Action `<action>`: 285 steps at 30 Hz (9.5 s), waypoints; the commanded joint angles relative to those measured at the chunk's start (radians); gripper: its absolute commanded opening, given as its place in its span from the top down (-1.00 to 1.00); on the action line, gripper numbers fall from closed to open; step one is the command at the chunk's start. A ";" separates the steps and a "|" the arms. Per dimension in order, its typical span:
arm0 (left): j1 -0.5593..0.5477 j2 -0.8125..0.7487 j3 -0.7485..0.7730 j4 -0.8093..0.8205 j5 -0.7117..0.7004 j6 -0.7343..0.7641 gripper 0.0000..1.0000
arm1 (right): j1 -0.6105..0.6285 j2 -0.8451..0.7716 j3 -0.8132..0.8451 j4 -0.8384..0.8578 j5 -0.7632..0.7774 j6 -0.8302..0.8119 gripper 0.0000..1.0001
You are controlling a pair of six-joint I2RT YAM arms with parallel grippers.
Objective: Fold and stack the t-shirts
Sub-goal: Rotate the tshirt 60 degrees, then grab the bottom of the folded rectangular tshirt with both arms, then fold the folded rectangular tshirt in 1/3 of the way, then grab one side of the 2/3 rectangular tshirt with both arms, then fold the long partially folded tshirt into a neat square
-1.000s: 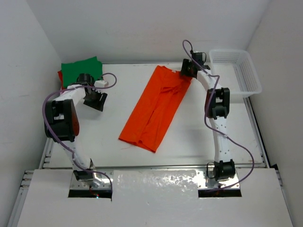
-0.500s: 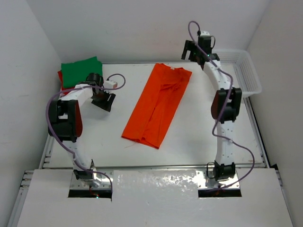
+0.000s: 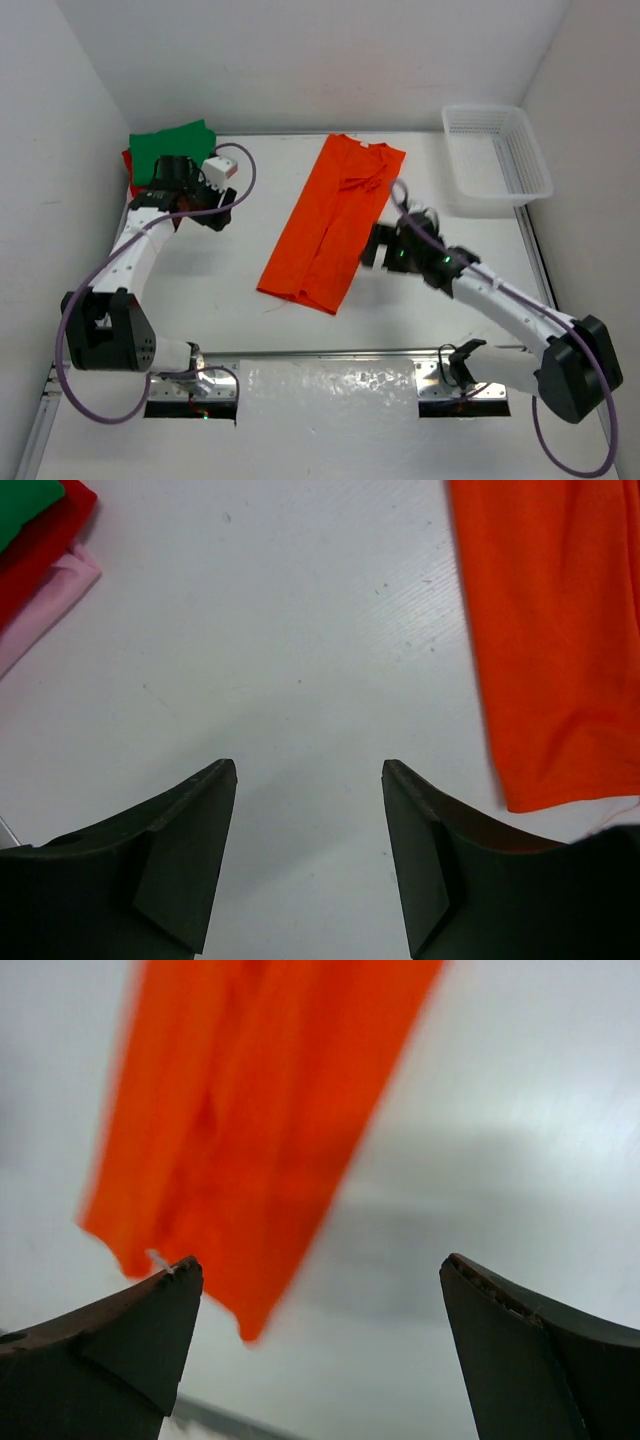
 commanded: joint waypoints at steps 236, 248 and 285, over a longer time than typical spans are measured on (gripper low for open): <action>-0.479 0.273 0.420 -0.519 0.236 0.298 1.00 | -0.233 0.155 0.246 -0.442 -0.496 -0.239 1.00; -0.373 0.525 0.642 -0.425 0.263 0.196 1.00 | -0.320 0.503 0.490 -0.390 -0.521 -0.239 1.00; -0.254 0.779 0.792 0.166 0.216 -0.243 -0.02 | -0.426 0.754 0.725 -0.091 -0.453 -0.418 0.04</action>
